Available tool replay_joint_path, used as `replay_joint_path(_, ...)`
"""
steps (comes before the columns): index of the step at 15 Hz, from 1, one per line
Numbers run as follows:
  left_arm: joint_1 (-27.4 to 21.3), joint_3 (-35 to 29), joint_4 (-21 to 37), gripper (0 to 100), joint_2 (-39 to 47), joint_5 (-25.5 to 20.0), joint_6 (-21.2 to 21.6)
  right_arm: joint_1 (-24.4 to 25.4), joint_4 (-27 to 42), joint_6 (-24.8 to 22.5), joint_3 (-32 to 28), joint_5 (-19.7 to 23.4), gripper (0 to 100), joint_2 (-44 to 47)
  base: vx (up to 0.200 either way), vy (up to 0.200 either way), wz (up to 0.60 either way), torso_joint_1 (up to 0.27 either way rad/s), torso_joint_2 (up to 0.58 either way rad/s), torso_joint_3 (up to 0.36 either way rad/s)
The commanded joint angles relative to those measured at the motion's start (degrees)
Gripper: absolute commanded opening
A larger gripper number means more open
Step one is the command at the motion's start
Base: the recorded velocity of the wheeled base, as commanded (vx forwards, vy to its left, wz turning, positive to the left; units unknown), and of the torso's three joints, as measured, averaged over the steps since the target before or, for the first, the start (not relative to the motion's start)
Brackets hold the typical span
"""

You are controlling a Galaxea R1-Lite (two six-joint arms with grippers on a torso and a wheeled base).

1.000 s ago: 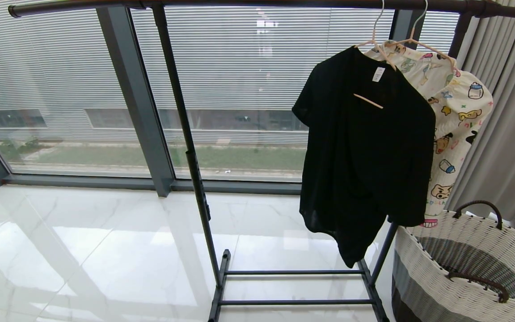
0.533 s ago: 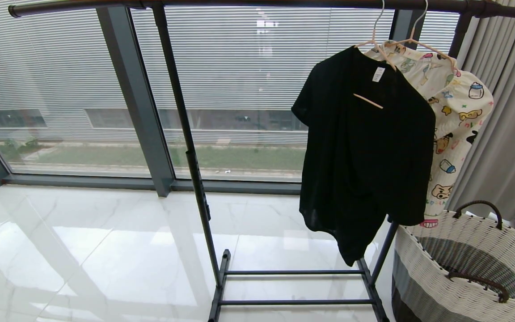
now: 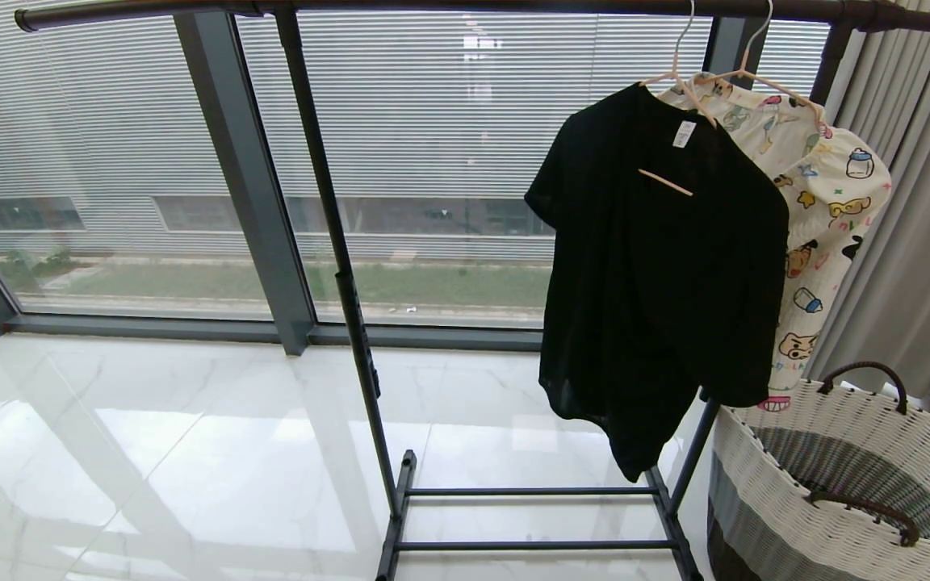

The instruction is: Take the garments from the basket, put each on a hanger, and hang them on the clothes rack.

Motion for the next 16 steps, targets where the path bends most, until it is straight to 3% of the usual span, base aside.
replay_joint_path(1, -1.02, -0.51, 0.55, 100, -2.56, -0.52, -0.71, 0.02, -0.01, 0.13, 0.00, 0.03, 100, 0.00, 0.000, 0.000, 0.00, 0.000, 0.00, 0.000)
replay_joint_path(4, -1.10, -0.33, 0.20, 100, -2.56, 4.58, -0.45, 0.02, -0.01, 0.31, 0.00, 0.12, 100, 0.00, 0.000, 0.000, 0.00, 0.000, 0.00, 0.000)
replay_joint_path(5, -1.37, -0.33, 0.20, 100, -2.73, 3.35, -0.19, 0.02, -0.01, 0.84, 0.00, 0.12, 100, 0.00, 0.000, 0.000, 0.00, 0.000, 0.00, 0.000)
replay_joint_path(7, -2.34, -0.33, 0.73, 100, -2.64, -3.77, -0.36, 0.02, -0.01, 2.59, 0.00, 0.30, 100, 0.00, 0.000, 0.000, 0.00, 0.000, 0.00, 0.000)
replay_joint_path(9, -5.24, -0.07, 0.73, 100, -3.87, -3.95, -0.45, 0.02, -0.01, 2.86, 0.00, 0.30, 100, 0.00, 0.000, 0.000, 0.00, 0.000, 0.00, 0.000)
replay_joint_path(16, -4.53, -0.07, 0.99, 100, -7.30, -3.51, -1.15, 0.02, -0.01, 4.18, 0.00, 0.21, 100, 0.00, 0.000, 0.000, 0.00, 0.000, 0.00, 0.000)
